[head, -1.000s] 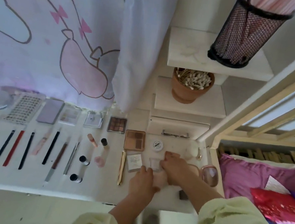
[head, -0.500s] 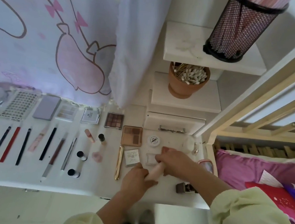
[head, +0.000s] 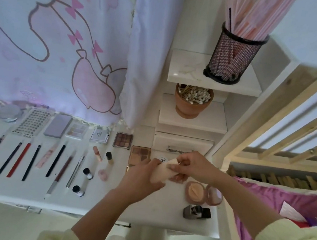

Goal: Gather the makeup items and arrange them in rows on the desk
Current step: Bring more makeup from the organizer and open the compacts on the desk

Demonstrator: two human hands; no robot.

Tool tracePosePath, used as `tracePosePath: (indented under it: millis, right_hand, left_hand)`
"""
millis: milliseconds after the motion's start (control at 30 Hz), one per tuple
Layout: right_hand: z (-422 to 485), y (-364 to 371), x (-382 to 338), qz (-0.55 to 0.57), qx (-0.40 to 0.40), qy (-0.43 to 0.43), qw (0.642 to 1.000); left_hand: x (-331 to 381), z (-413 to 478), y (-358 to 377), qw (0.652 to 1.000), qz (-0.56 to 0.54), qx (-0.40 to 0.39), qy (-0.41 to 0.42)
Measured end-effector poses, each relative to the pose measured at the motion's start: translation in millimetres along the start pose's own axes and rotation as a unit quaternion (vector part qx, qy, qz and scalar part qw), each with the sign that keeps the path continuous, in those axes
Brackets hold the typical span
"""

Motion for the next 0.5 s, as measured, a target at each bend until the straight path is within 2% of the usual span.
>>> tracePosePath:
  millis: [167, 300, 367, 500]
  right_hand:
    - [2.0, -6.0, -6.4, 0.002, 0.042, -0.016, 0.999]
    - [-1.6, -6.4, -12.4, -0.019, 0.041, -0.033, 0.998]
    - [-3.5, -5.3, -17.9, -0.050, 0.051, -0.068, 0.995]
    - [-7.5, -6.4, -29.0, -0.091, 0.064, -0.109, 0.988]
  left_hand:
    - [12.0, 4.2, 3.9, 0.998, 0.060, 0.032, 0.013]
    - [11.5, 9.0, 6.9, 0.999, -0.007, -0.008, -0.037]
    - [10.6, 11.4, 6.0, 0.998, -0.035, -0.018, -0.056]
    - [4.5, 13.9, 3.3, 0.996, -0.046, -0.023, -0.068]
Point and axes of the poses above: each hand's wrist, its own z-axis towards the middle knuckle, its own y-axis out of the palm, x = y × z, the point moved 6 cm from there along z, towards the middle knuckle, and after that the axes turned 4 degrees about x, right-handed, at the moved point
